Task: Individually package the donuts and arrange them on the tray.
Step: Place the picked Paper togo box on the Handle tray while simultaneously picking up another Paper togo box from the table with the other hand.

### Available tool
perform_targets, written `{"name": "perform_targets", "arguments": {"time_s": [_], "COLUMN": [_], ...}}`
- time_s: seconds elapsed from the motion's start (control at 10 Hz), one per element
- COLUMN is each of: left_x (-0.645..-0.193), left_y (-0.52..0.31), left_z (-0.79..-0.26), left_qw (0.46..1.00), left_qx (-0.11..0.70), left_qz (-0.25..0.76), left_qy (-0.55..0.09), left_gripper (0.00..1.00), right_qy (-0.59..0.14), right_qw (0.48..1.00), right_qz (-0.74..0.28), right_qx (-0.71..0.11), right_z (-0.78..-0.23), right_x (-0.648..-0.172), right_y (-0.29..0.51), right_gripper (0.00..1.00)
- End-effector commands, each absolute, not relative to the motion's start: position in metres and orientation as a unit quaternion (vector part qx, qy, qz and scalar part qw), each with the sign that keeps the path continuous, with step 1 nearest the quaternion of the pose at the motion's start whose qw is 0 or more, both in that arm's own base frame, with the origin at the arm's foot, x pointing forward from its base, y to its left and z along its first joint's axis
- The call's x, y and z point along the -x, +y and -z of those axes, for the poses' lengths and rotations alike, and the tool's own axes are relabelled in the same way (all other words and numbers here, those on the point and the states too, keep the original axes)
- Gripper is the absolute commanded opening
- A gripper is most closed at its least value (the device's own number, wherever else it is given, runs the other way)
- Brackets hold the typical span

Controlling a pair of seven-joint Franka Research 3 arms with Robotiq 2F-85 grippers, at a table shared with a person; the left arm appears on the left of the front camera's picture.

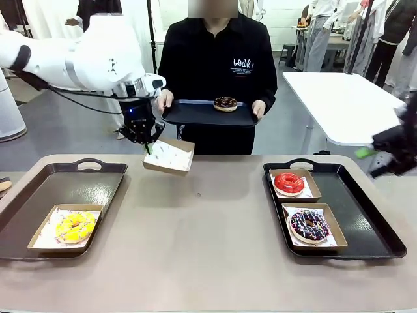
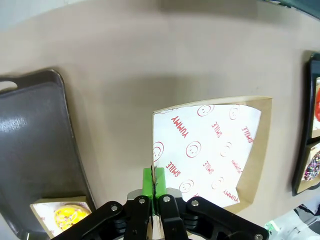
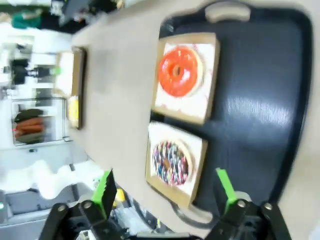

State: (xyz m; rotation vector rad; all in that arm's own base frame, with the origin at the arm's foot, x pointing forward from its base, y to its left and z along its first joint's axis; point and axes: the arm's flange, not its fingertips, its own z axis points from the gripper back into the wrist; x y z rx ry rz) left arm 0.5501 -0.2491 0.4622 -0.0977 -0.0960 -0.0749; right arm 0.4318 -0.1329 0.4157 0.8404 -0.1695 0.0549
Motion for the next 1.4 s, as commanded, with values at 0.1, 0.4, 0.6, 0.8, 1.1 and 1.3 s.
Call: {"name": "perform_targets", "arguments": {"time_s": [0.1,0.4,0.6,0.8,1.1,1.3], "left_x": [-0.574,-0.568,-0.568,-0.568,-0.568,-0.568], "left_y": [-0.257,-0.253,-0.253,-0.253,-0.253,-0.253], "left_z": [-0.487,-0.49,-0.49,-0.49,-0.49,-0.49], "left_qw": [0.997,0.996,0.996,0.996,0.996,0.996], "left_qx": [0.042,0.055,0.055,0.055,0.055,0.055], "left_qz": [0.027,0.031,0.031,0.031,0.031,0.031], "left_qy": [-0.055,-0.059,-0.059,-0.059,-0.059,-0.059], "left_gripper": [0.0,0.0,0.0,0.0,0.0,0.0], "right_qy": [-0.077,-0.149,-0.164,-0.169,-0.16,-0.16], "right_qw": [0.867,0.81,0.78,0.768,0.774,0.774], "right_qz": [-0.025,0.035,0.044,0.036,0.049,0.049], "right_qx": [-0.492,-0.566,-0.602,-0.616,-0.611,-0.611], "right_z": [-0.388,-0.376,-0.372,-0.367,-0.369,-0.369], "right_x": [-0.403,-0.392,-0.391,-0.385,-0.384,-0.384], "right_y": [-0.195,-0.244,-0.263,-0.274,-0.269,-0.269], "right_gripper": [1.0,1.0,1.0,1.0,1.0,1.0]}}
